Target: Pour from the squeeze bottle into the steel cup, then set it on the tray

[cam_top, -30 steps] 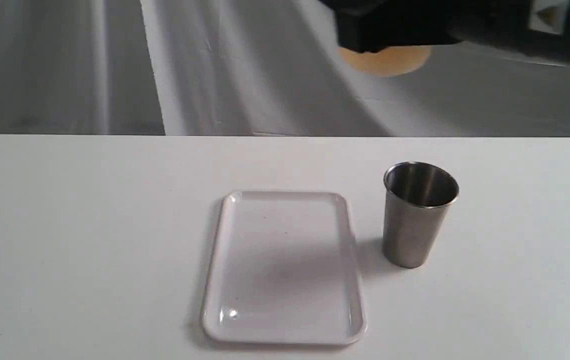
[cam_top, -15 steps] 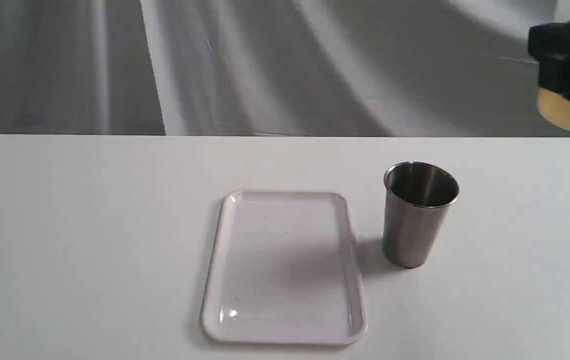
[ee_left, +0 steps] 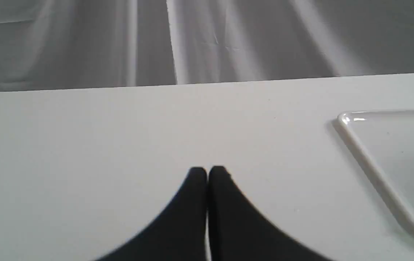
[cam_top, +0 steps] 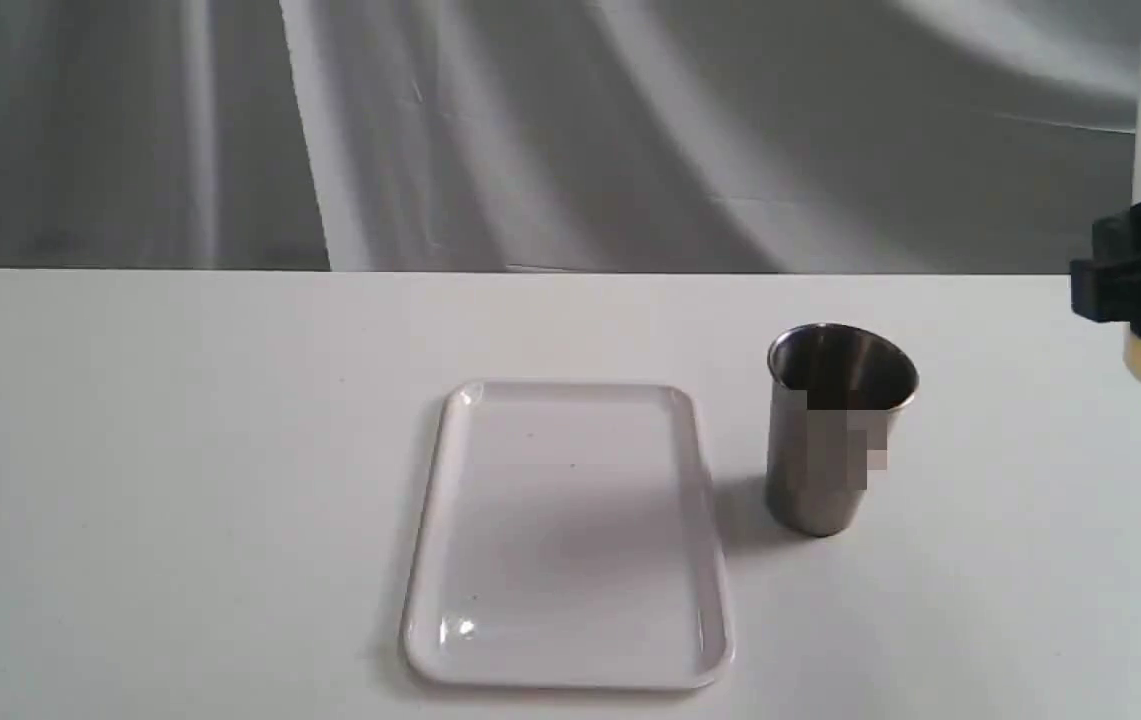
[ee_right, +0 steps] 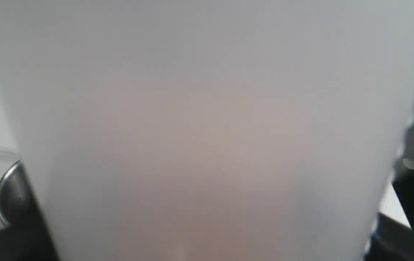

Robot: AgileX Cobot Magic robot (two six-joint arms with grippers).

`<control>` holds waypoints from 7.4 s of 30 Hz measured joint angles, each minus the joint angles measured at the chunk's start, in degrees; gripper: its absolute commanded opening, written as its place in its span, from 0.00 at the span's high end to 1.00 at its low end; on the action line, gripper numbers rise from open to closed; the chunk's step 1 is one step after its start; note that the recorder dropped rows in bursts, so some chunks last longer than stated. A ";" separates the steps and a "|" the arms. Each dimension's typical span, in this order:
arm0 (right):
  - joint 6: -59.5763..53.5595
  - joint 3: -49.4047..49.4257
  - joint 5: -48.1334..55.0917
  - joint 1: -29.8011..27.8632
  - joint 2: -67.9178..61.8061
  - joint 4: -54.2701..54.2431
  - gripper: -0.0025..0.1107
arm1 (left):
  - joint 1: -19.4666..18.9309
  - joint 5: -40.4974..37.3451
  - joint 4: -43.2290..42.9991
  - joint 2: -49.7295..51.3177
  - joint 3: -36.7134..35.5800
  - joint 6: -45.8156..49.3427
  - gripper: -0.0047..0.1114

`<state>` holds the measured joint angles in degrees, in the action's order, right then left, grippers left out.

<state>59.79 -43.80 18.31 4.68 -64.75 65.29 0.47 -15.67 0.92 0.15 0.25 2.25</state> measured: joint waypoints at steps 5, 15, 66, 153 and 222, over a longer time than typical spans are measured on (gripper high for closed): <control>2.95 0.00 -0.25 0.00 -2.70 5.15 0.98 | 0.00 0.00 0.00 0.00 0.00 0.00 0.96; 3.76 0.00 8.13 0.00 -8.44 10.71 0.98 | 0.00 0.00 0.00 0.00 0.00 0.00 0.96; 5.78 0.00 21.84 -0.82 -21.17 32.06 0.98 | 0.00 0.00 0.00 0.00 0.00 0.00 0.96; -57.77 -10.46 29.29 4.63 -31.32 33.61 0.98 | 0.00 0.00 0.00 0.00 0.00 0.00 0.96; -39.20 -9.34 30.83 4.98 -31.32 28.89 0.98 | 0.00 0.00 0.00 0.00 0.00 0.00 0.96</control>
<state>20.58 -53.14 49.14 9.66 -96.08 94.18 0.47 -15.67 0.92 0.15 0.25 2.25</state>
